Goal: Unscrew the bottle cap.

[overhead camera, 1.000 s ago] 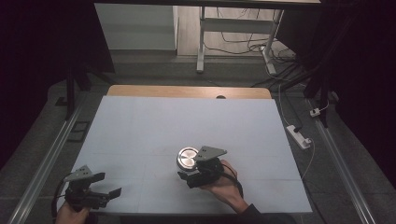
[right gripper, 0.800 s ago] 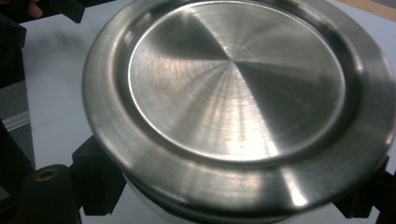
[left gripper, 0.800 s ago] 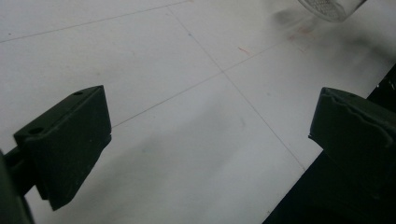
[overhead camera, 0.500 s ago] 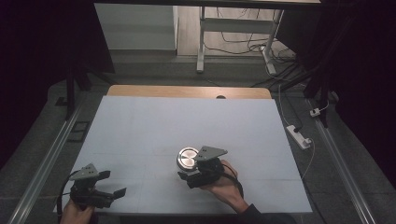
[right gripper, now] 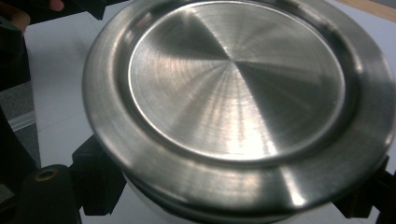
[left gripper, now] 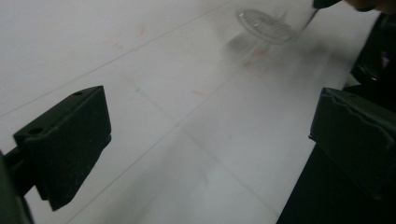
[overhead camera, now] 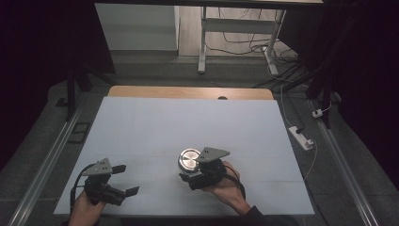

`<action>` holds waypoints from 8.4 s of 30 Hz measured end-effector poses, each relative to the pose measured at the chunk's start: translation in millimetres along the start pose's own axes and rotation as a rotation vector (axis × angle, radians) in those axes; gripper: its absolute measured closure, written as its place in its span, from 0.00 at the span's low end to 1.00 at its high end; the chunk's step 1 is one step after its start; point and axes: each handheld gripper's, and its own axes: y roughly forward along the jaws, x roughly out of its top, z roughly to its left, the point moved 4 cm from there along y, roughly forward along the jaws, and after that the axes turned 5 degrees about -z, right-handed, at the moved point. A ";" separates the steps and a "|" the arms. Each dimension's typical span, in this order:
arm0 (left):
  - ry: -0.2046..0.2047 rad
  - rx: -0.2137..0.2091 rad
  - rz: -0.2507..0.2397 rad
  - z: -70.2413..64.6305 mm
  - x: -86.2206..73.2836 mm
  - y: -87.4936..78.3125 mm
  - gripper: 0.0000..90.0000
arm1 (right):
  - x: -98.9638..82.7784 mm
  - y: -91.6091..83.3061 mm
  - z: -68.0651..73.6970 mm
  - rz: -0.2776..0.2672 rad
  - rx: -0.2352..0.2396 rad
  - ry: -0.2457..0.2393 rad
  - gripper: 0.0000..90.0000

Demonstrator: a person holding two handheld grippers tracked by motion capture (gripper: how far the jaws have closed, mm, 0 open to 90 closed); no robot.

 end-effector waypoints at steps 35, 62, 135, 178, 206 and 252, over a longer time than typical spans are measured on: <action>0.330 -0.367 -0.003 -36.8 102.9 78.4 0.01 | 1.6 -3.1 8.5 0.008 0.173 -0.092 0.17; 0.367 -0.143 0.012 -68.1 123.8 117.9 0.21 | 2.9 -4.7 -4.8 0.020 0.032 -0.022 0.17; 0.352 -0.117 -0.028 -77.3 125.4 114.8 0.22 | 3.3 -8.2 -4.2 0.017 0.043 -0.049 0.17; 0.451 -0.453 0.022 -67.0 126.6 88.8 0.11 | 8.2 -15.8 10.9 -0.022 0.220 -0.085 0.17; 0.318 -0.242 -0.098 -69.0 138.4 87.6 0.21 | 3.8 -10.3 -1.6 -0.007 0.094 -0.026 0.17; 0.342 -0.227 -0.071 -74.5 117.6 58.6 0.22 | 12.7 -21.3 -47.0 -0.052 -0.041 0.031 0.17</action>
